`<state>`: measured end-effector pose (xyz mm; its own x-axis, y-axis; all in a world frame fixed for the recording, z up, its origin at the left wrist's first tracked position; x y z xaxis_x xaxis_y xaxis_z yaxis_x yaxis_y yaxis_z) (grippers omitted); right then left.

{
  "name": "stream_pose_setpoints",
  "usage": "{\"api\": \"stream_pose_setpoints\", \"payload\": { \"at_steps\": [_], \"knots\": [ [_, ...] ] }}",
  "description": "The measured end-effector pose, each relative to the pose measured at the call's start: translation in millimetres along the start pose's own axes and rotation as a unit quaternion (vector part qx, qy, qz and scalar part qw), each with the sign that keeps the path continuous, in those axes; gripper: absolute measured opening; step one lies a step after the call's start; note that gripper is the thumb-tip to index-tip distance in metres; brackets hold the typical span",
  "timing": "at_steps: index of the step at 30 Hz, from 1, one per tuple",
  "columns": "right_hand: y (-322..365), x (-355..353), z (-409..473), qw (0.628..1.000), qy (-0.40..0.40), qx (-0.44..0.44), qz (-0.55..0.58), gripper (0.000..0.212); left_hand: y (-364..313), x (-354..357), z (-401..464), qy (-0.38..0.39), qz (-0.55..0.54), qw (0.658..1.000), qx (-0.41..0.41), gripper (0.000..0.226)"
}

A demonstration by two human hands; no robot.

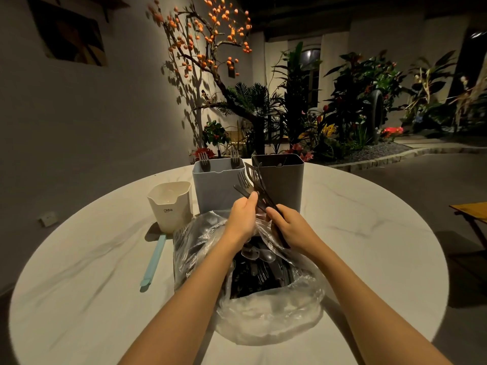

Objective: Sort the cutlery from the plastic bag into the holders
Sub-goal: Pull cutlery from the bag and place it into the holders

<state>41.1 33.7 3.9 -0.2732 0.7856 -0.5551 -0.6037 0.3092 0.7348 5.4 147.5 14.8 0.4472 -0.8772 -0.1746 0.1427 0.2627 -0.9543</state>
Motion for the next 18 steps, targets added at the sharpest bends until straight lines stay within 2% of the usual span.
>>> {"api": "stream_pose_setpoints", "payload": {
  "at_steps": [2,4,12,18],
  "knots": [
    [1.8,-0.2,-1.1,1.000,0.012,0.010,0.002,0.033,-9.0,-8.1,-4.4,-0.070,0.121,0.989,0.046,0.050],
    [1.3,-1.1,-1.5,0.999,0.027,0.026,0.023,0.033,-13.1,-12.7,-7.7,-0.101,0.134,0.983,0.072,0.048],
    [-9.3,-6.3,-6.6,0.974,0.090,0.123,0.167,0.029,-9.5,-16.9,-6.9,-0.095,-0.059,0.992,0.064,0.021],
    [-12.8,-10.1,-8.8,0.961,0.090,0.147,0.215,0.025,-9.8,-17.3,-8.6,-0.085,-0.077,0.992,0.054,0.021]
  ]
}}
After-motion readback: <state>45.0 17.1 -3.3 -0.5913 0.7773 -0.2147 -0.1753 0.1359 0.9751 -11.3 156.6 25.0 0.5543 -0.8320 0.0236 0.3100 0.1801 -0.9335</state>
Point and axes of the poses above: each hand's wrist, its own z-axis towards the middle knuckle, its own x-axis out of the palm, y = z × x, the point moved 7 cm from there along z, towards the middle knuckle, and after that the axes turned 1 degree about -x, right-handed, at the moved point
